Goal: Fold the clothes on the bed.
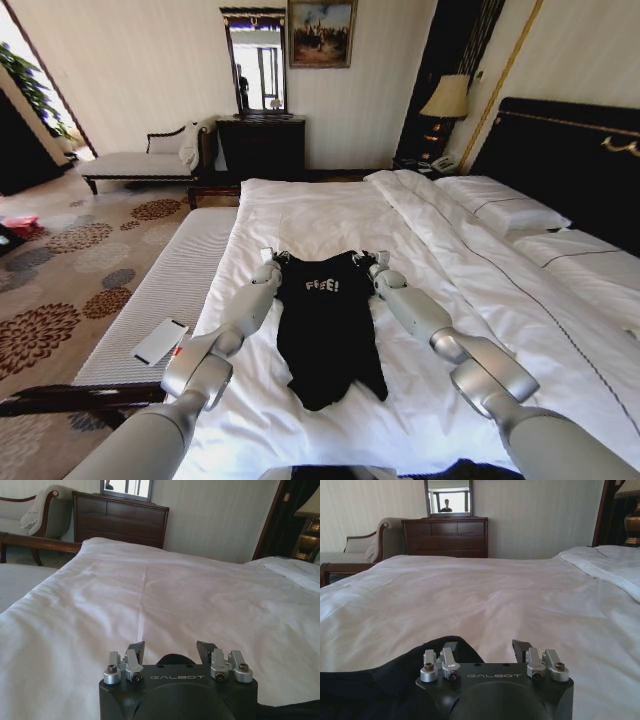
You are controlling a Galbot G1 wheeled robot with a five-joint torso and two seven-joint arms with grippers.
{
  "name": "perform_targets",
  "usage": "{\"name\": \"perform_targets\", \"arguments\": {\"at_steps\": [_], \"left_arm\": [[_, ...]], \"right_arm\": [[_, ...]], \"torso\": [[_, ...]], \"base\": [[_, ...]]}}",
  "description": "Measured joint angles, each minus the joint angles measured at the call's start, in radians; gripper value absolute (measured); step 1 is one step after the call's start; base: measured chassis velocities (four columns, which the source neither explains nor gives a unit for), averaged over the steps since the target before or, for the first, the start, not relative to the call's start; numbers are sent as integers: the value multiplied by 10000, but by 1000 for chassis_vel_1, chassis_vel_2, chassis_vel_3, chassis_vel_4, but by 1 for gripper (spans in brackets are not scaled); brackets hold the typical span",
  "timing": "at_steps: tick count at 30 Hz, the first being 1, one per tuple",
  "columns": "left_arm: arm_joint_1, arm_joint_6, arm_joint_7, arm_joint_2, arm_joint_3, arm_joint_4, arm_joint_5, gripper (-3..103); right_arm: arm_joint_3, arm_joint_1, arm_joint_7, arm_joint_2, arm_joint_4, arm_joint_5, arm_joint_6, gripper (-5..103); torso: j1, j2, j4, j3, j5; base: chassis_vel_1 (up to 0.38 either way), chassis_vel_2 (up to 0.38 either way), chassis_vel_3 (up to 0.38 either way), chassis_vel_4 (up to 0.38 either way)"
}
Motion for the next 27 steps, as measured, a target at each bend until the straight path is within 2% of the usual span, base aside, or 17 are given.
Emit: {"name": "perform_targets", "arguments": {"at_steps": [3, 6, 9, 12, 15, 16, 17, 18, 23, 24, 27], "left_arm": [[-105, 10, -11, 16, 62, -37, -49, 76], [-201, -15, -24, -53, -25, 120, -52, 81], [-371, -92, -133, -110, -205, 313, -60, 96], [-381, -85, -193, -38, -180, 202, -140, 98], [-180, 58, -437, 345, 138, -558, -559, 100], [-180, 58, -437, 345, 138, -558, -559, 100], [-35, 132, -520, 554, 299, -954, -768, 100], [117, 214, -609, 776, 432, -1364, -940, 100], [910, 463, -1006, 1928, 939, -3256, -1566, 100], [910, 463, -1006, 1928, 939, -3256, -1566, 100], [1529, 563, -1265, 2981, 1185, -4642, -1854, 100]], "right_arm": [[-10, 6, 7, -58, 93, 262, -4, 77], [-10, 48, 6, -41, 92, 474, -3, 82], [-22, 164, 17, 13, 37, 912, -228, 97], [-85, 197, 42, -88, 101, 893, -470, 99], [-484, 27, -111, -973, 873, 489, -938, 100], [-484, 27, -111, -973, 873, 489, -938, 100], [-564, -123, -128, -1209, 1244, 554, -1081, 100], [-614, -297, -139, -1415, 1617, 687, -1222, 100], [-536, -1120, -237, -2145, 3000, 991, -1414, 100], [-536, -1120, -237, -2145, 3000, 991, -1414, 100], [-201, -1832, -117, -2694, 4230, 1237, -1513, 100]], "torso": [[-1, 0, 0, 0, -1], [-1, 0, 1, -1, -2], [0, 0, 1, 0, -1], [0, 0, 5, 0, -1], [0, 0, 0, 0, -6], [0, 0, 0, 0, -6], [0, 0, -12, 0, -7], [0, 0, -13, 0, -4], [-2, 0, 2, -1, -1], [-2, 0, 2, -1, -1], [-1, 0, 3, -1, -2]], "base": [[0, 0, 0, 0], [0, 0, 0, 0], [0, 0, 0, 0], [0, 0, 0, 0], [0, 0, 0, 0], [0, 0, 0, 0], [0, 0, 0, 0], [0, 0, 0, 0], [0, 0, 0, 0], [0, 0, 0, 0], [0, 0, 0, 0]]}}
